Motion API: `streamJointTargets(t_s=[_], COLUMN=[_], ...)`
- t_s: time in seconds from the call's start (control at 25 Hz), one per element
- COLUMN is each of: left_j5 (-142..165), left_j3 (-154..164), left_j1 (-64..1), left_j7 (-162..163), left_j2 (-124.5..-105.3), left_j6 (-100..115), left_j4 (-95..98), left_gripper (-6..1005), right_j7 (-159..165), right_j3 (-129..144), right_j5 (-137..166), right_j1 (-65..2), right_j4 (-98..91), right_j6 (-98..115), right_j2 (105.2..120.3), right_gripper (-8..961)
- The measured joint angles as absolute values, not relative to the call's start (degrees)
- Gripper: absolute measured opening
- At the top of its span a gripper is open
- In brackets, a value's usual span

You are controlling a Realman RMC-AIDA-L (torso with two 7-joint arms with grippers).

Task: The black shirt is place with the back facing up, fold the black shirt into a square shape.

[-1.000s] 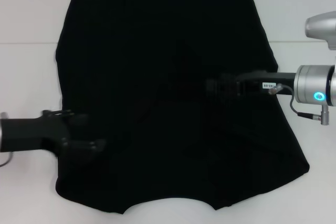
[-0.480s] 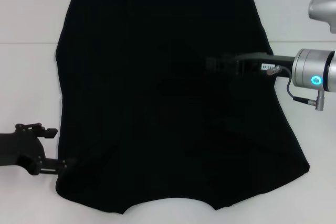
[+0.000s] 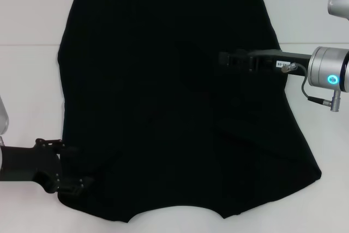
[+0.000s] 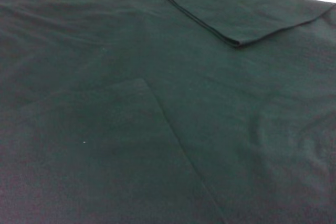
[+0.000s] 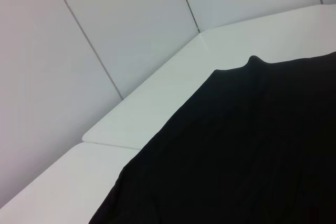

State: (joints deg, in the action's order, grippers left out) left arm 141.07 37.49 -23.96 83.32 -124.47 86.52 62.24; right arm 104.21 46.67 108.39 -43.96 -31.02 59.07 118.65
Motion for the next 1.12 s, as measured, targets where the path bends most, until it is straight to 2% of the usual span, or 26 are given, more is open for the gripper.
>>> streamJointTargets(t_s=[0.36, 0.6, 0.8, 1.12], left_j5=[141.29, 143.81, 142.96, 142.89], left_j3=[37.90, 38.81, 37.84, 37.79], left_j1=[-23.81, -24.27, -24.42, -24.52], left_j7=[83.32, 84.04, 83.91, 84.14], left_j2=[-124.51, -124.54, -124.43, -124.38], left_j6=[84.02, 81.26, 82.32, 82.65], left_j4=[60.97, 59.41, 59.33, 59.26], left_gripper=[859, 753, 527, 358], right_j7=[104.17, 104.16, 104.24, 104.28], right_j3=[46.67, 46.67, 46.67, 46.73], right_j5=[108.27, 108.27, 108.27, 108.32], right_j1=[-43.76, -43.72, -43.68, -43.60], right_j4=[-31.31, -31.34, -31.38, -31.17], right_j6=[59.28, 59.59, 59.65, 59.68], right_j2=[118.55, 118.56, 118.52, 118.42], right_gripper=[626, 626, 626, 626])
